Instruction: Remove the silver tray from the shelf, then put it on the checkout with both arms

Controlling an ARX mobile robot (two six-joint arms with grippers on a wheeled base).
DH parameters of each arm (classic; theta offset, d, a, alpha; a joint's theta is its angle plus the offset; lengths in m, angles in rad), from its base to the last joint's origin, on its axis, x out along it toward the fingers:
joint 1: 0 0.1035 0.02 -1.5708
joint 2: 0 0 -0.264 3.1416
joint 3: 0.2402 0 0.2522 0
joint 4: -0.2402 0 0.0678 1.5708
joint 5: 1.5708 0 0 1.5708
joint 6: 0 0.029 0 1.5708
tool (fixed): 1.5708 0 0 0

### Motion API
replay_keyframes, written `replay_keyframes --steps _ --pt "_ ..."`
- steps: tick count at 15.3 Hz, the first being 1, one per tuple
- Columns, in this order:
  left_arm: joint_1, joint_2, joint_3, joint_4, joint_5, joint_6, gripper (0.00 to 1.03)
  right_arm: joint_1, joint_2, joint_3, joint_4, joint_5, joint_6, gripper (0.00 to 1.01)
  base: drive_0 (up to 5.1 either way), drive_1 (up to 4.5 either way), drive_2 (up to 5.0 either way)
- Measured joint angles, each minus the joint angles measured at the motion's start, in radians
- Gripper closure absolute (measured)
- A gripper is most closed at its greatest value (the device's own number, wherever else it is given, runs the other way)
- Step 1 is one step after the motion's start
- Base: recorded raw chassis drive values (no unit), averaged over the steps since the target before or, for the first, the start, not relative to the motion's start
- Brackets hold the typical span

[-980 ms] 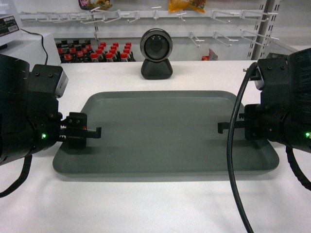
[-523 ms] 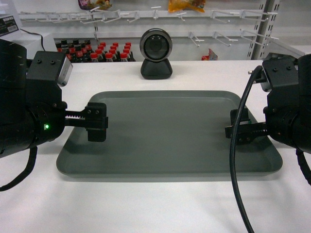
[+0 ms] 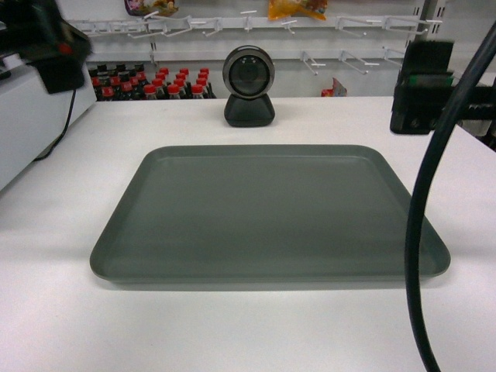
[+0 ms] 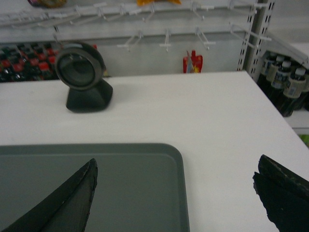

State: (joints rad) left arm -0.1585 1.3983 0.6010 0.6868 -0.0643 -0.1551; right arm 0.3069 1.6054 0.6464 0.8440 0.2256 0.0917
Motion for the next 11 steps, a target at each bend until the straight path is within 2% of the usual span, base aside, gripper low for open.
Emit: replay_keyframes --steps 2,3,4,5,6,7,8,9,10,11 --pt "0.084 -0.211 -0.073 -0.055 0.005 0.008 0.05 0.047 -0.196 -0.08 -0.011 0.032 0.006 0.03 0.0 0.0 0.0" --pt "0.127 -0.317 -0.124 -0.087 -0.003 0.035 0.05 0.074 -0.291 -0.123 -0.034 0.05 0.011 0.03 0.0 0.0 0.0" --pt "0.168 -0.41 -0.208 -0.135 -0.005 0.065 0.05 0.111 -0.386 -0.164 -0.066 0.114 0.031 0.03 0.0 0.0 0.0" --pt "0.169 -0.448 -0.235 -0.156 0.013 0.079 0.05 0.134 -0.422 -0.177 -0.081 0.157 0.038 0.03 0.0 0.0 0.0" --pt "0.161 -0.475 -0.257 -0.114 0.044 0.105 0.11 0.142 -0.441 -0.186 -0.088 0.182 0.047 0.03 0.0 0.0 0.0" --pt "0.16 -0.522 -0.292 -0.097 0.06 0.122 0.24 0.143 -0.458 -0.193 -0.113 0.198 0.044 0.05 0.0 0.0 0.0" --pt "0.158 -0.563 -0.345 -0.098 0.064 0.136 0.38 0.111 -0.507 -0.238 -0.154 0.18 -0.019 0.19 0.0 0.0 0.0" --pt "0.159 -0.629 -0.42 -0.111 0.063 0.137 0.68 0.01 -0.633 -0.365 -0.157 0.103 -0.069 0.49 0.0 0.0 0.0" --pt "0.158 -0.704 -0.461 -0.129 0.064 0.137 0.93 -0.055 -0.727 -0.441 -0.177 0.03 -0.083 0.74 0.0 0.0 0.0" --pt "0.158 -0.718 -0.471 -0.138 0.064 0.137 0.99 -0.068 -0.745 -0.454 -0.183 0.018 -0.084 0.8 0.0 0.0 0.0"
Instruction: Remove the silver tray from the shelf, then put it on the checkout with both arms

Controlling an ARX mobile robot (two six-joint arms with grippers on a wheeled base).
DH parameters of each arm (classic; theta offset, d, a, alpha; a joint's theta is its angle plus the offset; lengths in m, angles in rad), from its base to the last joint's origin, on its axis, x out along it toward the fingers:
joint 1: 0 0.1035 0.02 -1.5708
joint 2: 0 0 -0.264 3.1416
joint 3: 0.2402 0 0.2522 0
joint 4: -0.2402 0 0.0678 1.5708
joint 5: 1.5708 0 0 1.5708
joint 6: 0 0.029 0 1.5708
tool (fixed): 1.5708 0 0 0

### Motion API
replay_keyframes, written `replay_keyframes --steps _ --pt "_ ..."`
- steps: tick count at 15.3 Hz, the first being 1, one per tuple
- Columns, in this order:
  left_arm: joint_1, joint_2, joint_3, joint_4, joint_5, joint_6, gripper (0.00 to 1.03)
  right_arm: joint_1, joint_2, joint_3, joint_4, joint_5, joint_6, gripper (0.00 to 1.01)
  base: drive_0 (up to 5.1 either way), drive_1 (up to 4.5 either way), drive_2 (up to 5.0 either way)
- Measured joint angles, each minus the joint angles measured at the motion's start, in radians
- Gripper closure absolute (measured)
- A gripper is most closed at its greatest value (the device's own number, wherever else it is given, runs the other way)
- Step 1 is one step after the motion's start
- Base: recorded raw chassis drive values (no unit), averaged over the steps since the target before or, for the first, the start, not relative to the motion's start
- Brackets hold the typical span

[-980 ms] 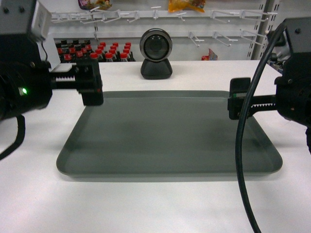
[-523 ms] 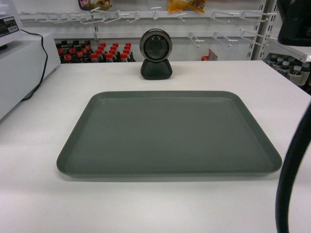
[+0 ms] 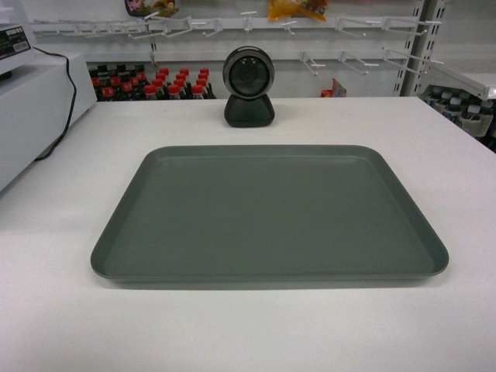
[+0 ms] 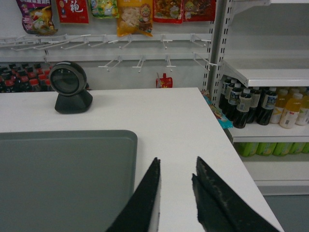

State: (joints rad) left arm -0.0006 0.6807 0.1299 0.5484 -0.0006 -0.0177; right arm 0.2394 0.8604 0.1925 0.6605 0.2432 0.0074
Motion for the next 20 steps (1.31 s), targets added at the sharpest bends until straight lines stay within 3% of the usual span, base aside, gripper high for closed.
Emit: replay_keyframes --steps 5,11,12,13,15,20 --pt "0.0 -0.05 -0.032 -0.028 0.0 0.003 1.01 -0.042 -0.066 -0.041 -0.025 -0.042 -0.001 1.0 0.0 0.0 0.0" --pt "0.0 -0.209 -0.083 -0.132 0.0 0.003 1.01 -0.133 -0.256 -0.124 -0.133 -0.133 -0.005 0.99 0.0 0.0 0.0" --pt "0.0 -0.248 -0.091 -0.153 0.0 0.003 1.01 -0.196 -0.307 -0.138 -0.172 -0.21 -0.006 0.99 0.0 0.0 0.0" --pt "0.0 -0.26 -0.121 -0.123 0.0 0.003 1.01 -0.244 -0.343 -0.144 -0.198 -0.23 -0.005 0.99 0.0 0.0 0.0" --pt "0.0 -0.324 -0.122 -0.198 0.0 0.003 1.01 -0.24 -0.388 -0.18 -0.199 -0.243 -0.005 0.99 0.0 0.0 0.0" --pt "0.0 -0.455 -0.122 -0.324 0.0 0.003 1.01 -0.24 -0.558 -0.18 -0.356 -0.243 -0.005 0.99 0.0 0.0 0.0"
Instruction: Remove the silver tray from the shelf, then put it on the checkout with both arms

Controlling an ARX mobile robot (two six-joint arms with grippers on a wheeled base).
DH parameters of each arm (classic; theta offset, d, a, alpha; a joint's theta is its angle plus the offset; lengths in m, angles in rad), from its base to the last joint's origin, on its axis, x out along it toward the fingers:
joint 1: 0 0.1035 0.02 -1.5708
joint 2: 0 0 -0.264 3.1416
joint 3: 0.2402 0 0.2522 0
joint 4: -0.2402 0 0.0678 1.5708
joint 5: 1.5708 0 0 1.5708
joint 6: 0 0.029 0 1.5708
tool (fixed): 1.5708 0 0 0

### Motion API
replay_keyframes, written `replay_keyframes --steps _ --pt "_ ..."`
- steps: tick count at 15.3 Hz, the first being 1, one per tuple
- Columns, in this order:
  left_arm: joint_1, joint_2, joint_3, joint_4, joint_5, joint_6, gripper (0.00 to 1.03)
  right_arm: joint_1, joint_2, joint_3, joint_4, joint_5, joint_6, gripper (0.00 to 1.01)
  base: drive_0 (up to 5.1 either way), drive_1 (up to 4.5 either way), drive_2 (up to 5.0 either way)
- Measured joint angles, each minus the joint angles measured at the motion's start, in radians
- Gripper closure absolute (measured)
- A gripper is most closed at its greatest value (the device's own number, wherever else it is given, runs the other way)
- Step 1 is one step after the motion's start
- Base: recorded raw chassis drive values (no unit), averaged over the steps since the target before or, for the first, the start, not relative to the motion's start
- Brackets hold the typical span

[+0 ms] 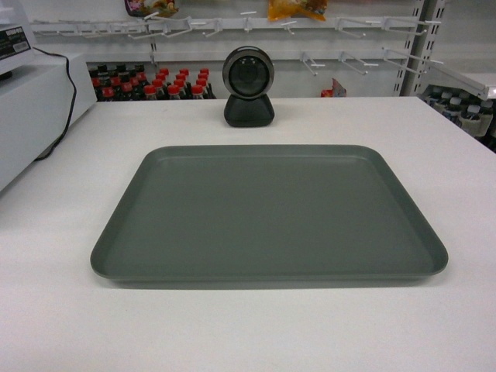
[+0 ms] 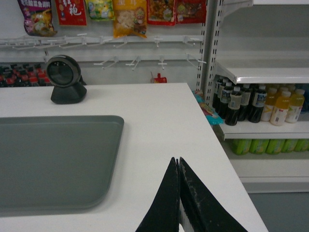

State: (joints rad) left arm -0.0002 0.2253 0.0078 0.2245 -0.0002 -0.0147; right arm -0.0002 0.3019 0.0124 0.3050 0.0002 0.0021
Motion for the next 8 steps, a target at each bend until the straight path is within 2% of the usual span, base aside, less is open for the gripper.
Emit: replay_keyframes --steps 3,5,7,8 --pt "0.0 -0.051 0.0 -0.049 0.0 0.0 1.01 0.0 -0.071 0.0 -0.073 0.0 0.0 0.99 0.0 0.0 0.0" --pt "0.0 -0.198 0.001 -0.236 -0.001 0.0 1.01 0.0 -0.104 0.0 -0.106 0.0 0.0 0.99 0.0 0.0 0.0" --pt "0.0 -0.215 0.001 -0.229 -0.001 0.001 1.01 0.0 -0.13 0.0 -0.129 0.0 0.0 0.99 0.0 0.0 0.0" --pt "0.0 -0.215 0.001 -0.232 0.0 0.001 1.01 0.0 -0.18 0.001 -0.208 0.0 0.0 0.99 0.0 0.0 0.0"
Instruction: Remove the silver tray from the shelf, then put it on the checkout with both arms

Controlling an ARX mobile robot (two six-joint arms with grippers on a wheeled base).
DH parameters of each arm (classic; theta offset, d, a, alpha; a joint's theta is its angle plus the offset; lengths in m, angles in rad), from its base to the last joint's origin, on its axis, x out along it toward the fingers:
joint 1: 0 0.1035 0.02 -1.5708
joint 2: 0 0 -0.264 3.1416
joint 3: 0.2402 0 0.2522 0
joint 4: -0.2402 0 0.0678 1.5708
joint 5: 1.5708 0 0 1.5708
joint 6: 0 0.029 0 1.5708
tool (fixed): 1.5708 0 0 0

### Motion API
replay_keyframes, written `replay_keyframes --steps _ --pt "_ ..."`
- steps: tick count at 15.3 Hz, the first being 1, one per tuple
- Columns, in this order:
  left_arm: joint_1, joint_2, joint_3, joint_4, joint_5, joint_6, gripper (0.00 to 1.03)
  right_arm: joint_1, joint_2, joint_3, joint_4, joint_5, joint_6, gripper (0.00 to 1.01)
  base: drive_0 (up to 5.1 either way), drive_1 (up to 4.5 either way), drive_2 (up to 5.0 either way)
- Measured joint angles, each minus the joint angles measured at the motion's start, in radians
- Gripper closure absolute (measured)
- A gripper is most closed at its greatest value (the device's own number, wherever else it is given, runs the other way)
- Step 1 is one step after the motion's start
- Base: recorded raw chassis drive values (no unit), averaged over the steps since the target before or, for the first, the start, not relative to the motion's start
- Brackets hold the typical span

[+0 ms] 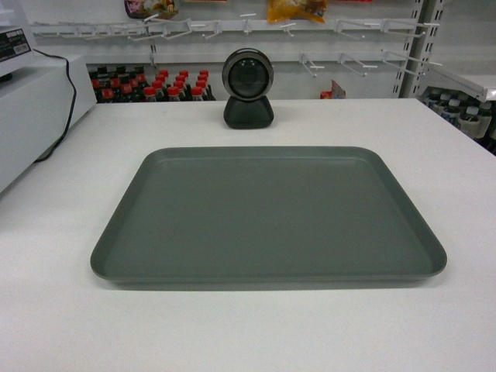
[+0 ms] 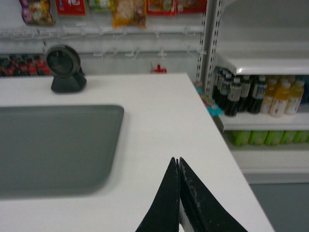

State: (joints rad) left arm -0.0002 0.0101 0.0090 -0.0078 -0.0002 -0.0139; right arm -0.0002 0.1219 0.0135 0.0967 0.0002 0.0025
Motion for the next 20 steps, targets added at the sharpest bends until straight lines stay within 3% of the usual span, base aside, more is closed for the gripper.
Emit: replay_keyframes --steps 1,7,8,16,17,20 --pt "0.0 0.0 0.0 0.003 -0.002 0.0 1.01 0.0 -0.063 -0.001 -0.092 -0.001 0.0 0.99 0.0 0.0 0.0" --pt "0.0 0.0 0.0 0.004 0.0 0.0 1.01 0.0 -0.118 -0.001 -0.1 0.0 0.0 0.99 0.0 0.0 0.0" --pt "0.0 0.0 0.0 0.004 0.0 0.0 0.96 0.0 -0.118 -0.001 -0.1 0.0 0.0 0.92 0.0 0.0 0.0" --pt "0.0 0.0 0.0 0.004 0.0 0.0 0.11 0.0 -0.118 -0.001 -0.1 0.0 0.0 0.06 0.0 0.0 0.0" --pt "0.0 0.0 0.0 0.004 0.0 0.001 0.03 0.0 -0.118 -0.001 -0.1 0.0 0.0 0.01 0.0 0.0 0.0" --pt "0.0 0.0 0.0 0.004 0.0 0.001 0.05 0.0 -0.118 -0.001 -0.1 0.0 0.0 0.03 0.0 0.0 0.0"
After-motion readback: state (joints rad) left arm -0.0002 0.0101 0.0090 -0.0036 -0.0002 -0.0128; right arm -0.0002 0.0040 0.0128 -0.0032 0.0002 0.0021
